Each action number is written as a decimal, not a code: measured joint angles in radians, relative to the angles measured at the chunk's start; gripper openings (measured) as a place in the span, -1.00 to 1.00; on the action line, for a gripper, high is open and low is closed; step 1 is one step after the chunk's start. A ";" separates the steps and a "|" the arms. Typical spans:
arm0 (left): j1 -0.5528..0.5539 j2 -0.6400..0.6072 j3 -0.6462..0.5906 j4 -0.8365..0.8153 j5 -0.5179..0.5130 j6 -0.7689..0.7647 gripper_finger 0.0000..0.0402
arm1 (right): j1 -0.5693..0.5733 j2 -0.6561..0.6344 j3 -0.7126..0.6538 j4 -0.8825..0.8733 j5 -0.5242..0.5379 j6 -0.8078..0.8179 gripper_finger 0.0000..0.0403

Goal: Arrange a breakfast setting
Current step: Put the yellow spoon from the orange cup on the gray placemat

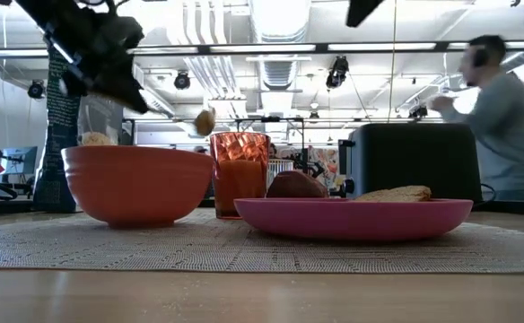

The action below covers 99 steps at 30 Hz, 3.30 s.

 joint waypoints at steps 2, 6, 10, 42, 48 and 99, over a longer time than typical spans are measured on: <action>-0.001 0.007 0.000 -0.058 0.016 -0.043 -0.96 | 0.001 0.000 0.000 -0.059 0.067 0.051 -0.39; -0.001 0.006 0.004 -0.180 0.020 -0.126 -0.96 | 0.000 -0.003 -0.001 -0.123 0.147 0.118 -0.41; -0.002 0.006 0.006 -0.274 0.085 -0.195 -0.96 | 0.002 -0.010 -0.006 -0.120 0.146 0.110 -0.43; -0.101 0.176 0.073 -0.463 0.483 -0.396 -0.96 | 0.001 -0.010 -0.009 -0.059 0.150 -0.188 -0.55; -0.143 0.250 0.163 -0.571 0.443 -0.413 -0.96 | 0.001 -0.010 -0.009 -0.055 0.150 -0.187 -0.55; -0.198 0.699 0.280 -0.640 0.359 -0.443 -0.85 | 0.002 -0.010 -0.009 -0.029 0.150 -0.187 -0.55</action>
